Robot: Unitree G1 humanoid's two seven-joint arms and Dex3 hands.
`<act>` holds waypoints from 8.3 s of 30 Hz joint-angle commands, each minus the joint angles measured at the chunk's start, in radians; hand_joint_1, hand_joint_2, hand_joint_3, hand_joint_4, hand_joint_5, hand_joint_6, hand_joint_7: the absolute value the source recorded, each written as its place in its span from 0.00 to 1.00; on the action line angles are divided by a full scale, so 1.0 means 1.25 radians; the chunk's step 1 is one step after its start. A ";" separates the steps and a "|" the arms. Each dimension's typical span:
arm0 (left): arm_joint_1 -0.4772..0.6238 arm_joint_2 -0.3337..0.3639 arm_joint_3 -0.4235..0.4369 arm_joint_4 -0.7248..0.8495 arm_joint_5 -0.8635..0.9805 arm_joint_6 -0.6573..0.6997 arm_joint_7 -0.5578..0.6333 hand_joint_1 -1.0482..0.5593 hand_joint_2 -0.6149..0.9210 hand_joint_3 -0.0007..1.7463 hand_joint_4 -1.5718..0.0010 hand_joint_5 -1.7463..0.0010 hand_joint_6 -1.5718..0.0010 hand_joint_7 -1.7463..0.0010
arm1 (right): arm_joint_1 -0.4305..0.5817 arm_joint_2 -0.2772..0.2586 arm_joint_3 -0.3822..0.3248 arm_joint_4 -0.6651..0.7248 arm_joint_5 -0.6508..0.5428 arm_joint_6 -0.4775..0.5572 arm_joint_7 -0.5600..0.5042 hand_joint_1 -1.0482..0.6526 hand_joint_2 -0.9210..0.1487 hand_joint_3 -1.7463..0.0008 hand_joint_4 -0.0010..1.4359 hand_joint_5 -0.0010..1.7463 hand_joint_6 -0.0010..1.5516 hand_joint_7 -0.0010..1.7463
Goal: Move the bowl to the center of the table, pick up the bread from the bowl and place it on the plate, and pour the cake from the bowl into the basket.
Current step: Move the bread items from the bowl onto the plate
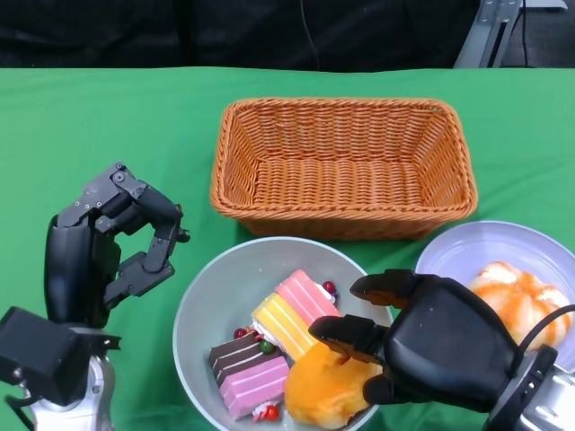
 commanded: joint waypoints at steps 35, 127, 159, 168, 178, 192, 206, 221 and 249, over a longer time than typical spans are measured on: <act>0.017 0.005 -0.011 -0.014 -0.001 0.000 0.018 0.62 0.87 0.48 0.51 0.10 0.53 0.19 | -0.055 0.035 0.065 0.118 -0.015 0.074 -0.101 0.19 0.00 0.96 0.50 0.01 0.41 0.00; -0.010 0.021 -0.001 0.054 -0.007 -0.042 0.005 0.60 0.92 0.39 0.52 0.11 0.54 0.19 | -0.028 0.121 0.015 0.013 0.237 0.134 -0.047 0.18 0.00 0.91 0.46 0.00 0.30 0.00; -0.011 0.016 -0.001 0.048 0.011 -0.047 0.022 0.59 0.91 0.41 0.51 0.12 0.54 0.20 | -0.032 0.150 0.097 0.074 0.062 0.183 0.073 0.07 0.00 0.93 0.32 0.01 0.22 0.01; -0.010 0.017 -0.003 0.047 0.003 -0.047 0.016 0.59 0.90 0.42 0.52 0.12 0.54 0.20 | -0.063 0.165 0.127 0.144 0.036 0.196 0.032 0.08 0.00 0.98 0.30 0.00 0.22 0.00; -0.003 0.014 -0.008 0.028 0.006 -0.032 0.021 0.59 0.90 0.41 0.51 0.12 0.53 0.20 | -0.100 0.166 0.165 0.180 -0.013 0.236 0.061 0.05 0.00 0.91 0.26 0.00 0.18 0.00; 0.009 0.006 -0.014 -0.002 0.016 -0.021 0.032 0.60 0.91 0.41 0.52 0.11 0.54 0.18 | -0.141 0.191 0.226 0.306 -0.049 0.281 0.016 0.07 0.00 0.92 0.28 0.01 0.20 0.01; 0.018 0.008 -0.016 -0.019 0.004 -0.013 0.022 0.61 0.90 0.43 0.52 0.11 0.55 0.18 | -0.193 0.224 0.279 0.436 -0.047 0.276 -0.106 0.15 0.00 0.94 0.40 0.05 0.25 0.02; 0.019 0.008 -0.016 -0.018 0.016 -0.019 0.031 0.62 0.91 0.42 0.51 0.11 0.54 0.18 | -0.289 0.254 0.283 0.684 0.053 0.087 -0.444 0.45 0.00 0.98 0.58 0.48 0.66 0.07; 0.009 0.020 -0.004 0.017 0.015 -0.032 0.021 0.61 0.90 0.42 0.51 0.12 0.54 0.19 | -0.310 0.245 0.226 0.658 0.143 -0.051 -0.571 0.52 0.00 0.98 0.42 1.00 0.36 0.82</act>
